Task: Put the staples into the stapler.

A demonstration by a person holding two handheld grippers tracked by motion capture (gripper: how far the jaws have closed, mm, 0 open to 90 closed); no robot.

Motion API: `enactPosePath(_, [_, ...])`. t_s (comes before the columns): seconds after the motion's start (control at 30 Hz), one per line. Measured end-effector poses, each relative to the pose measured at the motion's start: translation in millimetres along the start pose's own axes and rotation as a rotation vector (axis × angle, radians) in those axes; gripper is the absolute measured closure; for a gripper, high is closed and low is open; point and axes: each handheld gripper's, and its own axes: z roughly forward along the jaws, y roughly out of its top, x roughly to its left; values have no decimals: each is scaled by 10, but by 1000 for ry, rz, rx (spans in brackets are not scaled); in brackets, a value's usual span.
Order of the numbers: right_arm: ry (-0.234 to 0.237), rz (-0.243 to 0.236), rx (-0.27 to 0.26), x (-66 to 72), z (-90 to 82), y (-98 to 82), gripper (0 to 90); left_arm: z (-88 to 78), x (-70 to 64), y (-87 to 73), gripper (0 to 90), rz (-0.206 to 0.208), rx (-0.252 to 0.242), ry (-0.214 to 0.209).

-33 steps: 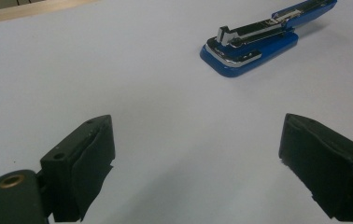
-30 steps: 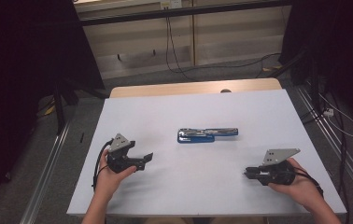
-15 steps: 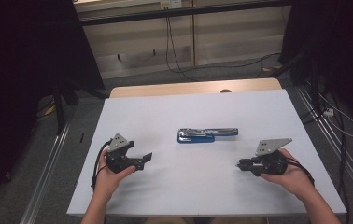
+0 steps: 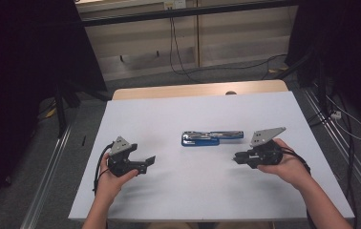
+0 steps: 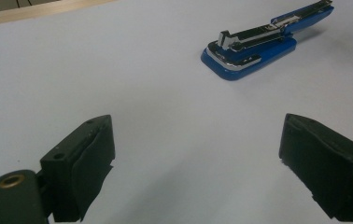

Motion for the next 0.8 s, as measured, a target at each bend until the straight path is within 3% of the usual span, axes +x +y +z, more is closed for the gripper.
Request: enactPosePath(0.8, [30, -43, -10, -161, 177, 374, 799, -31, 3, 13, 108, -10, -15, -10])
